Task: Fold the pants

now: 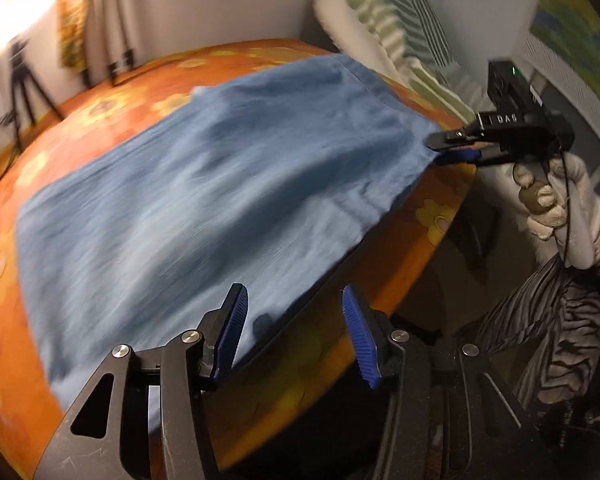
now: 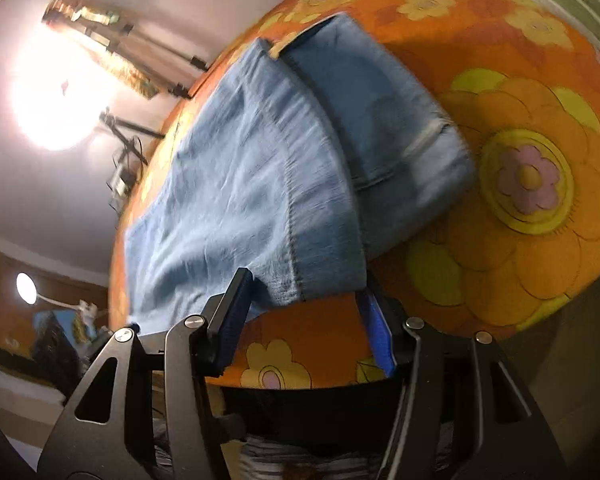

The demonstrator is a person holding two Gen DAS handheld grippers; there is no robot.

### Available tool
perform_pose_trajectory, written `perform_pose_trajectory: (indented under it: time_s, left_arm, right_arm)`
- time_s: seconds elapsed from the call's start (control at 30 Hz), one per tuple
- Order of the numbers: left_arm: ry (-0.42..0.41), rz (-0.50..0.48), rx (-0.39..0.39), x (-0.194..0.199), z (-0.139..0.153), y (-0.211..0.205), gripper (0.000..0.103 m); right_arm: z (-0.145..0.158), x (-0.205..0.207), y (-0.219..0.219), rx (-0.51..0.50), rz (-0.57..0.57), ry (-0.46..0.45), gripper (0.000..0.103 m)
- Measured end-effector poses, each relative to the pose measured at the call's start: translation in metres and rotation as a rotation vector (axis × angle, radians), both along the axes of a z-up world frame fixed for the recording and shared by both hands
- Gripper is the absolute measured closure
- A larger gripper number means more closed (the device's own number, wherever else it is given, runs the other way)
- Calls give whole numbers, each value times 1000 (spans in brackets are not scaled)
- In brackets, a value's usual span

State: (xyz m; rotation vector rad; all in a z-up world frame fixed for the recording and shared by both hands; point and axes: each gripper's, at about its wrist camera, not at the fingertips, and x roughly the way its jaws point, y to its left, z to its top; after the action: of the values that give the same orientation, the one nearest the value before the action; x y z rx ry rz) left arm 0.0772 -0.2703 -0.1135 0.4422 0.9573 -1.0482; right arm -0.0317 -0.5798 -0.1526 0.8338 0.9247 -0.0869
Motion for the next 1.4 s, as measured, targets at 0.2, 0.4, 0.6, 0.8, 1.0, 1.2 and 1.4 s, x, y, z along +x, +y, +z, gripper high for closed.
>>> perform_pose_trajectory:
  time_s: [0.2, 0.4, 0.6, 0.8, 1.0, 1.2, 1.4]
  left_arm:
    - [46, -28, 21, 6, -16, -25, 76]
    - [30, -67, 13, -5, -14, -23, 89]
    - [38, -78, 2, -9, 14, -14, 88]
    - [10, -26, -47, 18, 39, -32, 76]
    - [60, -44, -42, 42, 20, -94, 76]
    - [75, -102, -55, 52, 2, -152, 76]
    - [83, -133, -46, 56, -31, -171, 76]
  right_arm:
    - [13, 11, 14, -60, 4, -14, 73]
    - [31, -1, 22, -130, 17, -49, 83]
    - [14, -5, 24, -201, 12, 72, 71]
    - [64, -7, 20, -314, 17, -48, 66]
    - [87, 56, -17, -283, 59, -109, 65]
    - [72, 121, -82, -126, 64, -114, 63]
    - [31, 172, -96, -8, 152, -72, 63]
